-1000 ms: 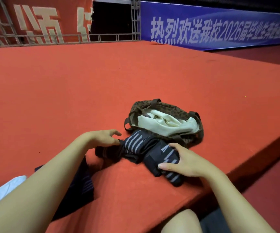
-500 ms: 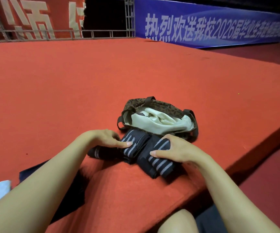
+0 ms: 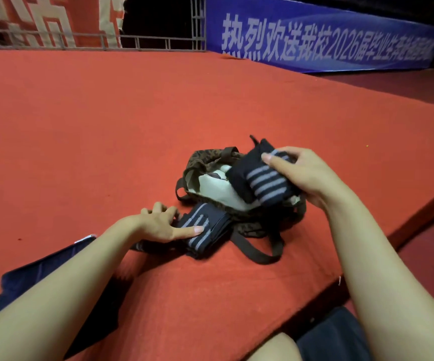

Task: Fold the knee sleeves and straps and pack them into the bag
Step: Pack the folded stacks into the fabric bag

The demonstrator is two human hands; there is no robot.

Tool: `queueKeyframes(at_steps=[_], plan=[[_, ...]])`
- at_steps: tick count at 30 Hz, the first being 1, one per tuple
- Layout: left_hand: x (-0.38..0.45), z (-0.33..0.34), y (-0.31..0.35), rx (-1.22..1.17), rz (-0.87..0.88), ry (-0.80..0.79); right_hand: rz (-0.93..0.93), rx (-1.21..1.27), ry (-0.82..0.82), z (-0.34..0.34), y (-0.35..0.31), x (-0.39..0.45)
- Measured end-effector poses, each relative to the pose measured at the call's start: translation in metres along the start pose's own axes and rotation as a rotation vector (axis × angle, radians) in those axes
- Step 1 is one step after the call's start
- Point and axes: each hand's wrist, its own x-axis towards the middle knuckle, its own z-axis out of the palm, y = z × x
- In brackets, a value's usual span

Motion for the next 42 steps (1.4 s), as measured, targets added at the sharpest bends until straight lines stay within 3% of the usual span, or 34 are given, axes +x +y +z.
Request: queueKeyframes(at_steps=[2,5,9,12,14,16,18,21,25,29,31,33,35,38,40,42], plan=[[0.002,0.002,-0.002,-0.008,0.001,0.004,-0.004,0.103,0.072,0.007,-0.001,0.030],[0.002,0.003,-0.001,-0.019,0.010,-0.008,0.034,-0.040,0.113,0.023,0.007,0.066],[0.001,0.005,-0.002,-0.078,0.031,-0.004,0.204,-0.375,-0.259,0.045,0.051,0.082],[0.005,-0.008,-0.012,-0.265,0.026,0.023,0.321,-0.253,-0.444,0.044,0.062,0.078],[0.012,-0.029,-0.009,-0.394,0.021,0.212,0.324,-0.224,-0.507,0.039,0.058,0.079],[0.023,-0.056,0.000,-0.373,0.054,0.533,0.300,-0.280,-0.574,0.038,0.053,0.084],[0.028,-0.081,0.025,-0.376,0.178,0.671,0.345,-0.311,-0.654,0.040,0.053,0.088],[0.033,-0.101,0.077,-0.287,0.384,0.479,0.426,-0.310,-0.729,0.042,0.053,0.091],[0.080,-0.083,0.114,0.036,0.331,0.180,0.465,-0.434,-0.694,0.026,0.050,0.100],[0.111,-0.072,0.125,0.315,0.220,0.064,0.385,-0.990,-0.606,0.012,0.044,0.105],[0.122,-0.070,0.130,0.441,0.201,0.060,0.300,-1.133,-0.582,0.011,0.048,0.104],[0.130,-0.068,0.138,0.541,0.238,0.117,0.217,-1.061,-0.562,0.009,0.053,0.105],[0.140,-0.064,0.141,0.533,0.296,0.201,0.179,-0.757,-0.501,0.011,0.061,0.106],[0.148,-0.063,0.135,0.370,0.372,0.197,0.322,-0.262,-0.447,0.024,0.084,0.109],[0.150,-0.064,0.128,0.267,0.365,0.166,0.364,-0.299,-0.440,0.026,0.092,0.110],[0.150,-0.067,0.124,0.280,0.247,0.078,0.307,-0.612,-0.492,0.020,0.088,0.112]])
